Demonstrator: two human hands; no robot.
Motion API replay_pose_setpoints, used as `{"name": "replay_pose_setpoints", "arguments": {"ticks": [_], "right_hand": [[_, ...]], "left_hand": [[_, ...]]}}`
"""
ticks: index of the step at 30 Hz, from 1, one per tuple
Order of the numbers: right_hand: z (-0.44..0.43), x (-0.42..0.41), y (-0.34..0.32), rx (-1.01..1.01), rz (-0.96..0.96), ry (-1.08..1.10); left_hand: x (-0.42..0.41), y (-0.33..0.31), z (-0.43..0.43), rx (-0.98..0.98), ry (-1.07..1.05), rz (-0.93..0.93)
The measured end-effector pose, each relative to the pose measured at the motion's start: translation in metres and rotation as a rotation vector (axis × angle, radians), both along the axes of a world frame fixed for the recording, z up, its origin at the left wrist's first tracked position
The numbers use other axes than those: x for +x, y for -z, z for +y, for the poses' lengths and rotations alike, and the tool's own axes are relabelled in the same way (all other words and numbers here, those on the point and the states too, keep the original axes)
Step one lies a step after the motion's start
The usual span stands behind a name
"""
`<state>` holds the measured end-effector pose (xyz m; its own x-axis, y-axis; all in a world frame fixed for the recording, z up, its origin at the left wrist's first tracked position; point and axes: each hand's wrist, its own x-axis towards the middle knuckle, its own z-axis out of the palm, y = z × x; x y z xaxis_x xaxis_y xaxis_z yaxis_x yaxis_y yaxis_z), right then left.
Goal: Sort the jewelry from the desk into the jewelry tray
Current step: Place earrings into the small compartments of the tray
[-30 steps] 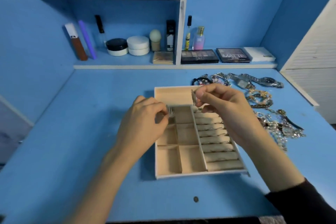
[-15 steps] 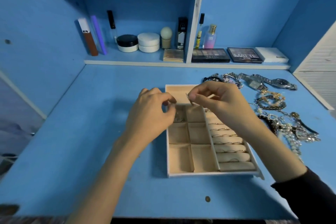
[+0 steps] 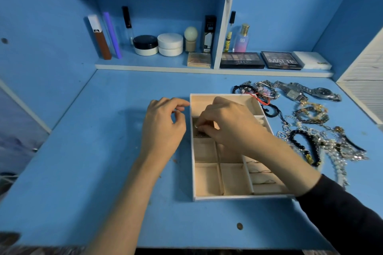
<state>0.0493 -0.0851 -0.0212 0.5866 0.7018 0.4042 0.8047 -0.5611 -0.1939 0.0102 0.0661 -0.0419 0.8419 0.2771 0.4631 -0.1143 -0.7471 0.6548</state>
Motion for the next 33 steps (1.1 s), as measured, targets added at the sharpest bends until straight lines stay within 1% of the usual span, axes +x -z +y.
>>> {"name": "replay_pose_setpoints", "arguments": {"ticks": [5, 11, 15, 18, 20, 25, 30, 33], "right_hand": [[0.002, -0.001, 0.001, -0.027, 0.007, 0.027], [0.003, -0.001, 0.001, -0.063, 0.106, 0.086], [-0.002, -0.003, 0.0, 0.111, 0.218, 0.111], [-0.012, -0.003, -0.001, 0.235, 0.202, 0.125], [-0.022, -0.004, -0.003, 0.277, 0.201, 0.141], [-0.062, -0.013, -0.008, 0.344, 0.318, 0.19], [-0.116, -0.021, -0.011, 0.429, 0.374, 0.332], [-0.146, -0.025, -0.008, 0.523, 0.385, 0.426]], "left_hand": [[0.0, 0.001, 0.0, 0.028, 0.01, 0.005], [-0.001, 0.002, -0.001, 0.048, 0.024, -0.005], [-0.001, 0.001, -0.002, 0.054, 0.034, -0.028], [-0.002, 0.0, -0.005, 0.053, 0.061, -0.036], [-0.002, -0.002, -0.008, 0.051, 0.083, -0.028], [-0.006, -0.016, -0.032, 0.073, 0.187, -0.042], [-0.007, -0.027, -0.071, 0.115, 0.328, -0.021], [-0.007, -0.031, -0.095, 0.158, 0.383, 0.021]]}}
